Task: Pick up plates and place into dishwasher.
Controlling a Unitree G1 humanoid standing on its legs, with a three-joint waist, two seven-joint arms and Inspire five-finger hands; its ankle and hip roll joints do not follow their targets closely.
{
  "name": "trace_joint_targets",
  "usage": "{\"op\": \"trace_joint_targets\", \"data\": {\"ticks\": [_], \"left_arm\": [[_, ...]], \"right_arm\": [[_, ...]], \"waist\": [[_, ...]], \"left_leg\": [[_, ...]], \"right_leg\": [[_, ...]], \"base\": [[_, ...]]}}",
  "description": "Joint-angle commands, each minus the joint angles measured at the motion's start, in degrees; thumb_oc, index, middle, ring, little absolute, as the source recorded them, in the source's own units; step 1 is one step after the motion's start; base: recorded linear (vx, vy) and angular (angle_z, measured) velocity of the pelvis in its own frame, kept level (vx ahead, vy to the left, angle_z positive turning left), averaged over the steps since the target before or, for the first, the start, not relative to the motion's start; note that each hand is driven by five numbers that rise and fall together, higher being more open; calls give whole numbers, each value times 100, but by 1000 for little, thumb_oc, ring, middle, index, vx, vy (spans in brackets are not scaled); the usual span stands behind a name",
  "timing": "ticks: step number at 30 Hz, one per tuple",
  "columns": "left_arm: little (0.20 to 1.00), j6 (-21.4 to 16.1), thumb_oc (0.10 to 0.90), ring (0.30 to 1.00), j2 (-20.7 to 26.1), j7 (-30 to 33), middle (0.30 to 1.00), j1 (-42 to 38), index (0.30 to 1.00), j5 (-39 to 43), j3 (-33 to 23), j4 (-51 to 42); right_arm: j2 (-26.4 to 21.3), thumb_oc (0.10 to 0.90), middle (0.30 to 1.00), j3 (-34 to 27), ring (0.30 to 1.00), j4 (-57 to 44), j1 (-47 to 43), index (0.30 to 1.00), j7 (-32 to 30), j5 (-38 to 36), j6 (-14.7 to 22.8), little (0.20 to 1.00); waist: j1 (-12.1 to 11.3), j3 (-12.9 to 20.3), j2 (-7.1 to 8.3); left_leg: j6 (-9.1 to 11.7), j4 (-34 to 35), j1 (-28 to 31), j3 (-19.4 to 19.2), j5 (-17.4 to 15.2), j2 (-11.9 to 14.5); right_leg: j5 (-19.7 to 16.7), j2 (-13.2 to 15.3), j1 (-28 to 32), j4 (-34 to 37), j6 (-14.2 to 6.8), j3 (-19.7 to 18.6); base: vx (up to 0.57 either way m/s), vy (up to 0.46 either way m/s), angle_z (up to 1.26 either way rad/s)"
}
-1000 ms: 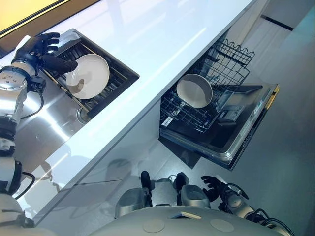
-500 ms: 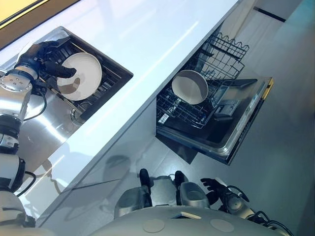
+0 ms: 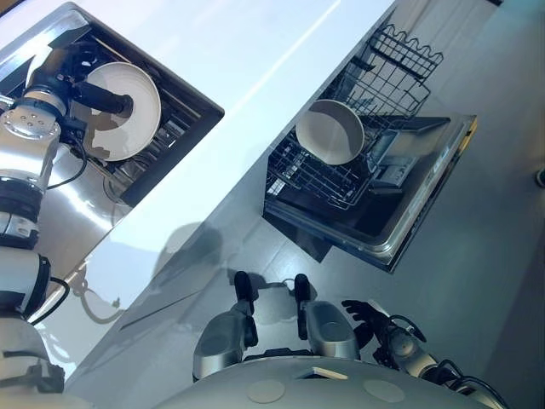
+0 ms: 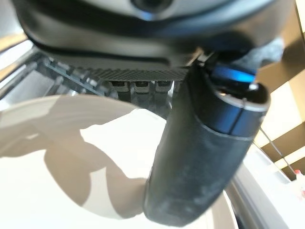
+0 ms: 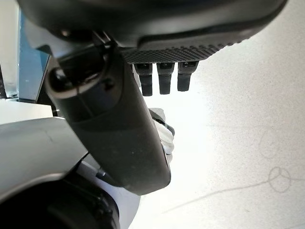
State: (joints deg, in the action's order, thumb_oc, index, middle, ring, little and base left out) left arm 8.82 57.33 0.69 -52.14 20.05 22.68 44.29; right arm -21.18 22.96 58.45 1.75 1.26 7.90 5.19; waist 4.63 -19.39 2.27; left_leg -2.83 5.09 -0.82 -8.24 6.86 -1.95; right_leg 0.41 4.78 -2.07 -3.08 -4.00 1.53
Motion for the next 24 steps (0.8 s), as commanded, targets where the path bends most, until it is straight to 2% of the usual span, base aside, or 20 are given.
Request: {"op": "trace_joint_targets", "data": {"ticks": [1, 6, 8, 11, 12, 13, 19, 24], "left_arm": [[900, -203, 800, 900, 223, 393, 900, -1027, 900, -277, -128, 230], [900, -99, 800, 900, 234, 204, 900, -1122, 900, -301, -70, 371], [900, 105, 800, 900, 219, -275, 900, -1169, 900, -70, -11, 373], [900, 638, 800, 900, 196, -1646, 900, -1125, 900, 316, 89, 241], [411, 740, 311, 481, 207, -2014, 481, -1076, 481, 352, 139, 175], [200, 798, 100, 300, 239, -2224, 300, -995, 300, 444, 206, 53], [200, 853, 100, 300, 392, -3543, 300, -618, 300, 626, 357, -399], [200, 1001, 100, 300, 458, -3833, 300, -569, 300, 1198, 392, -842]], "right_arm": [[-178, 800, 900, 134, 900, -233, 61, 900, -83, -243, 176, 900], [-204, 800, 900, 190, 900, -347, -22, 900, -101, -369, 153, 900], [-218, 800, 900, 188, 900, -392, -62, 900, -109, -379, 132, 900], [-235, 800, 900, 88, 900, -391, -135, 900, -97, -330, 87, 900], [-252, 800, 900, 36, 900, -380, -161, 900, -78, -305, 83, 900], [-280, 800, 900, -38, 900, -352, -187, 900, -43, -272, 98, 900], [-376, 800, 900, -268, 900, -115, -277, 900, 78, -95, 253, 900], [-370, 800, 900, -296, 900, 19, -317, 900, 136, -71, 334, 900]], "waist": [[163, 88, -139], [154, -42, -109], [154, -88, -107], [132, -140, -152], [123, -151, -178], [108, -165, -209], [10, -110, -355], [-55, 46, -386]], "left_leg": [[-218, -860, -233, -32, -896, -182], [-212, -900, -384, -17, -860, -167], [-199, -882, -435, -23, -831, -160], [-178, -831, -456, -33, -785, -159], [-168, -801, -445, -32, -767, -160], [-162, -765, -418, -28, -756, -165], [-128, -661, -259, -5, -736, -203], [-89, -513, -68, 24, -705, -216]], "right_leg": [[-653, 74, -629, -311, -507, -241], [-697, 63, -745, -302, -490, -258], [-713, 58, -781, -286, -481, -267], [-774, 75, -808, -272, -472, -253], [-784, 77, -801, -259, -468, -246], [-804, 83, -787, -247, -464, -233], [-748, 155, -609, -212, -435, -70], [-673, 158, -402, -139, -435, 37]], "base": [[0, 0, 0], [-36, 2, 2], [-68, 13, 3], [-56, 26, 1], [-43, 35, -2], [-47, 44, -2], [-33, 27, -1], [-9, -17, 4]]}}
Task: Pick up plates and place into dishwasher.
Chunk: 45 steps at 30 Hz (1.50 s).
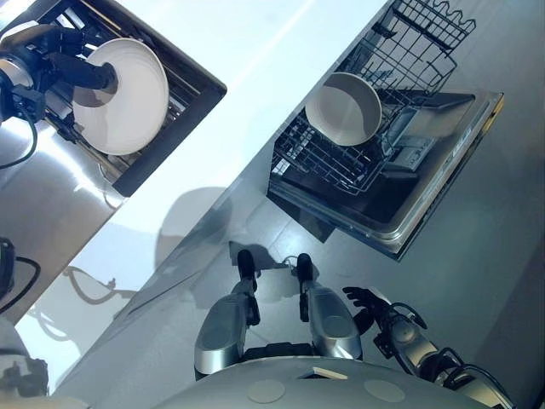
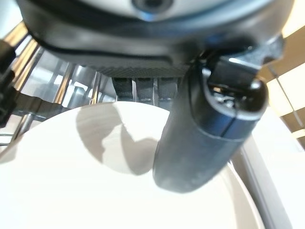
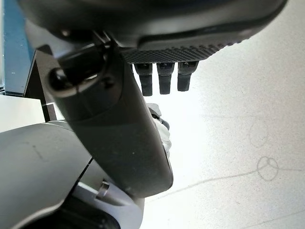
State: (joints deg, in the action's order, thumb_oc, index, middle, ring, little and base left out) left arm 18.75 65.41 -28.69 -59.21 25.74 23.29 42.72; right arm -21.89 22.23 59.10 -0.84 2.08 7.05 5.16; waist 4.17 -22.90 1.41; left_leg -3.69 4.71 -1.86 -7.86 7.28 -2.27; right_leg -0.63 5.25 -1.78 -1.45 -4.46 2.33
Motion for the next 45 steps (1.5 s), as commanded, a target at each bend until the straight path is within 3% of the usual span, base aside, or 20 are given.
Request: {"op": "trace_joint_targets", "data": {"ticks": [1, 9, 17, 20, 24, 26, 29, 37, 42, 45], "left_arm": [[200, -54, 100, 300, -367, -828, 300, 155, 300, 790, 290, -797], [200, -349, 100, 300, -520, -44, 300, 298, 300, 2055, -396, -1146], [200, -858, 100, 300, -435, 340, 300, 777, 300, 2037, -1033, -1090], [200, -1133, 100, 300, -333, 636, 300, 1002, 300, 1839, -1305, -1264], [200, -1770, 100, 300, -177, 1537, 300, 1588, 300, 1217, -1997, -1579], [200, -2079, 100, 300, -5, 1877, 300, 1805, 300, 325, -2226, -1623], [200, -2501, 100, 300, 356, 2227, 300, 2102, 300, 151, -2360, -1765], [200, -2791, 100, 300, 616, 3348, 300, 2489, 300, -105, -2489, -2995], [200, -3185, 100, 300, 725, 4159, 300, 2354, 300, -1046, -2344, -3245], [200, -3371, 100, 300, 673, 4237, 300, 2381, 300, -1043, -2337, -3579]], "right_arm": [[-283, 800, 900, -231, 900, -12, -57, 900, 59, 33, 388, 900], [-102, 800, 900, -171, 900, -71, 27, 900, 53, 164, 361, 900], [-126, 800, 900, -89, 900, -418, 150, 900, 92, 96, 363, 900], [-231, 800, 900, -161, 900, -1142, 239, 900, 255, -177, 270, 900], [-341, 800, 900, -317, 900, -2765, 561, 900, 708, -544, 75, 900], [-448, 800, 900, -357, 900, -3365, 695, 900, 1139, -763, 99, 900], [-667, 800, 900, -463, 900, -4298, 883, 900, 1848, -1198, -11, 900], [-1119, 800, 900, -966, 900, -5774, 795, 900, 2824, -3114, -182, 900], [-1148, 800, 900, -1339, 900, -6710, 537, 900, 2476, -4360, -144, 900], [-1034, 800, 900, -1809, 900, -7162, 382, 900, 1891, -4852, 97, 900]], "waist": [[-27, 455, -305], [-111, 981, -348], [-146, 1359, -382], [-122, 1435, -379], [-47, 1509, -362], [-13, 1548, -357], [19, 1621, -350], [25, 1748, -334], [43, 1848, -353], [76, 1923, -366]], "left_leg": [[0, -433, 97, -5, -745, -187], [88, -159, 505, 76, -720, -146], [223, -4, 738, 211, -697, -87], [287, 19, 746, 249, -657, -54], [391, 29, 710, 248, -574, 12], [422, 29, 691, 240, -545, 33], [459, 29, 673, 241, -513, 68], [515, 29, 716, 256, -503, 144], [524, 29, 719, 222, -517, 174], [515, 29, 730, 189, -541, 185]], "right_leg": [[-528, 107, -374, -291, -388, -3], [-202, 11, 57, -189, -270, 200], [-127, -148, 463, 174, -123, 278], [-129, -199, 546, 288, -78, 272], [-147, -265, 642, 457, -19, 296], [-135, -292, 661, 483, 4, 288], [-78, -336, 685, 488, 39, 307], [-28, -425, 778, 543, 93, 370], [-13, -448, 784, 556, 101, 367], [-3, -455, 770, 544, 97, 341]], "base": [[-26, -44, 9], [-30, -85, 8], [-23, -100, 1], [-69, -93, -4], [-93, -107, 0], [-70, -94, -3], [-66, -99, -3], [-51, -79, 8], [-34, -55, 1], [-9, -13, -1]]}}
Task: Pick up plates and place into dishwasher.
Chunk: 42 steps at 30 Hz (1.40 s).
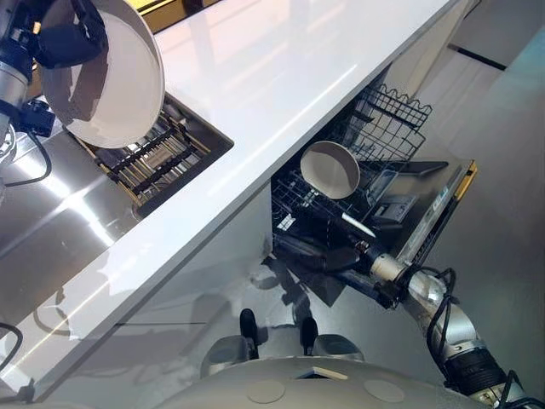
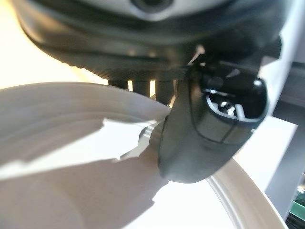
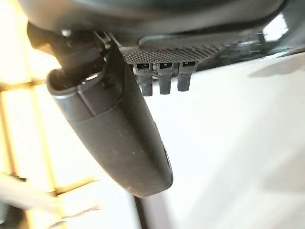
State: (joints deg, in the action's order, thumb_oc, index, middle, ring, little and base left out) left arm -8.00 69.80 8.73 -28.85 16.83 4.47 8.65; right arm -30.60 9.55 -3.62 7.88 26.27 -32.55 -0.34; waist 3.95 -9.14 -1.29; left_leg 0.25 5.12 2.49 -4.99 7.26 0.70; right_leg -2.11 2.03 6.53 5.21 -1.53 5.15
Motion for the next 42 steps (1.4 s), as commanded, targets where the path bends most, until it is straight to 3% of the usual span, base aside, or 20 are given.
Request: {"op": "trace_joint_targets", "data": {"ticks": [1, 4, 6, 10, 16, 24, 36, 42], "left_arm": [[200, -675, 100, 300, 173, 531, 300, -598, 300, -171, -489, -318], [200, -655, 100, 300, -214, 583, 300, -246, 300, -334, -681, -986], [200, -662, 100, 300, -508, 694, 300, -210, 300, -658, -622, -1295], [200, -637, 100, 300, -960, 866, 300, -639, 300, -832, -141, -1422], [200, -432, 100, 300, -1697, 1080, 300, -1461, 300, -1050, 841, -1382], [200, -338, 100, 300, -2376, 1300, 300, -1732, 300, -1741, 1494, -1537], [200, -292, 100, 300, -2702, 1546, 300, -1832, 300, -2449, 1739, -1932], [200, -159, 100, 300, -2550, 1759, 300, -1665, 300, -2876, 1656, -1968]], "right_arm": [[-130, 800, 900, -642, 900, -983, -532, 900, -699, -914, 685, 900], [-55, 800, 900, -1120, 900, -1424, -818, 900, -1538, -601, 1276, 900], [-133, 800, 900, -1241, 900, -1699, -1116, 900, -1789, -433, 1586, 900], [-193, 800, 900, -987, 900, -1920, -1674, 900, -1847, -412, 1776, 900], [-40, 800, 900, -4, 900, -2087, -2673, 900, -1662, -938, 1184, 900], [467, 800, 900, 806, 900, -1767, -3480, 900, -2306, -1111, 848, 900], [843, 800, 900, 1024, 900, -1521, -3629, 900, -3141, -1274, 475, 900], [797, 800, 900, 986, 900, -1510, -3565, 900, -3041, -1559, 672, 900]], "waist": [[99, 559, -98], [124, 609, -109], [130, 636, -124], [112, 679, -116], [55, 740, -23], [-22, 812, 70], [-63, 873, 113], [-80, 890, 126]], "left_leg": [[117, -12, 302, -105, -546, -110], [94, -12, 331, -130, -586, -97], [78, -12, 352, -141, -600, -98], [64, -12, 354, -139, -593, -106], [63, -12, 361, -124, -554, -124], [48, -12, 360, -103, -543, -140], [28, -12, 355, -79, -573, -144], [47, -12, 334, -125, -569, -123]], "right_leg": [[144, -133, -62, -123, -196, 49], [135, -139, -48, -96, -182, -7], [130, -147, -28, -88, -175, -53], [124, -152, -18, -104, -167, -97], [94, -138, 14, -100, -154, -72], [46, -141, 27, -66, -131, -67], [17, -138, 17, -51, -141, -58], [-7, -141, 4, -32, -151, -14]], "base": [[0, 0, 0], [0, 0, 0], [9, 15, -6], [-4, -1, -10], [-3, -3, -1], [1, -7, 1], [0, 0, 0], [0, 0, 0]]}}
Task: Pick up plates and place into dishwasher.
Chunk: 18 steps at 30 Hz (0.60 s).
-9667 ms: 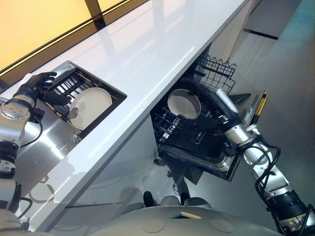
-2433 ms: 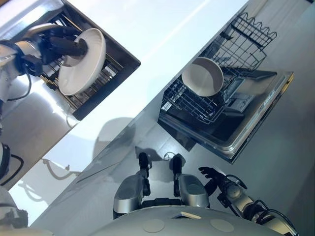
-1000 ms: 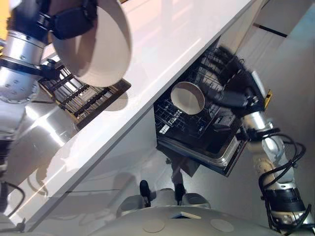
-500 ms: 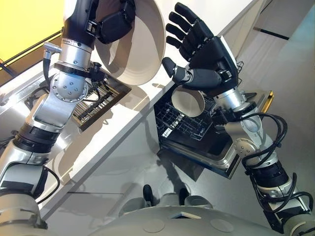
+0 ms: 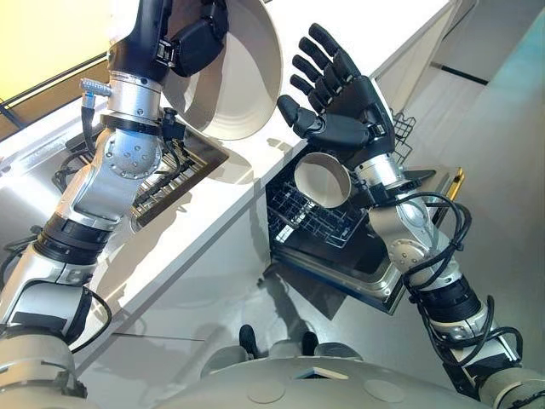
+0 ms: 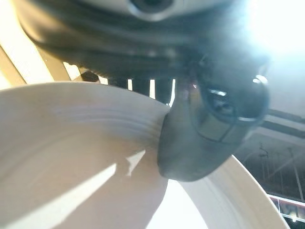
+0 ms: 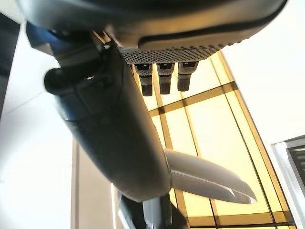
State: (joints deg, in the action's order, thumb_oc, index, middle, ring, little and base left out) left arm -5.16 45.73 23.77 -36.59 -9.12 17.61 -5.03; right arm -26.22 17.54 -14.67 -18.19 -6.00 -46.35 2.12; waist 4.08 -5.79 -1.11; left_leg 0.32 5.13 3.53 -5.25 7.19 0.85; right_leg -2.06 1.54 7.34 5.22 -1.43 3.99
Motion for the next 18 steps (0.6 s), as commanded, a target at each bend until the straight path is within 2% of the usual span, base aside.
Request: {"op": "trace_joint_targets", "data": {"ticks": [1, 5, 11, 16, 18], "left_arm": [[200, -396, 100, 300, -52, 366, 300, -892, 300, -356, 311, -468], [200, -281, 100, 300, 105, 518, 300, -988, 300, -377, 304, -63], [200, -414, 100, 300, 187, 638, 300, -778, 300, -427, 121, 386], [200, -472, 100, 300, 148, 600, 300, -461, 300, -532, -139, 419], [200, -475, 100, 300, 119, 609, 300, -399, 300, -625, -191, 450]], "right_arm": [[327, 800, 900, 126, 900, -482, -994, 900, 239, -270, 502, 900], [317, 800, 900, 36, 900, -548, -1112, 900, 198, 0, 572, 900], [316, 800, 900, -100, 900, -528, -1054, 900, 191, 160, 504, 900], [348, 800, 900, -298, 900, -599, -1073, 900, -153, 920, 1096, 900], [369, 800, 900, -331, 900, -678, -1113, 900, -279, 1106, 1221, 900]], "waist": [[-96, 564, 110], [-98, 576, 111], [-96, 617, 101], [-141, 618, 77], [-143, 620, 66]], "left_leg": [[54, -13, 227, -133, -559, -130], [70, -13, 209, -188, -545, -124], [75, -13, 212, -262, -544, -102], [87, -13, 220, -352, -543, -70], [86, -13, 231, -372, -549, -71]], "right_leg": [[-23, -92, -81, -25, -170, 149], [-52, -95, -114, -22, -179, 199], [-56, -108, -149, -22, -174, 215], [-54, -74, -147, -22, -174, 312], [-55, -63, -142, -22, -175, 319]], "base": [[0, 0, 0], [1, -3, -1], [15, -6, -11], [18, -7, -9], [17, 4, -8]]}}
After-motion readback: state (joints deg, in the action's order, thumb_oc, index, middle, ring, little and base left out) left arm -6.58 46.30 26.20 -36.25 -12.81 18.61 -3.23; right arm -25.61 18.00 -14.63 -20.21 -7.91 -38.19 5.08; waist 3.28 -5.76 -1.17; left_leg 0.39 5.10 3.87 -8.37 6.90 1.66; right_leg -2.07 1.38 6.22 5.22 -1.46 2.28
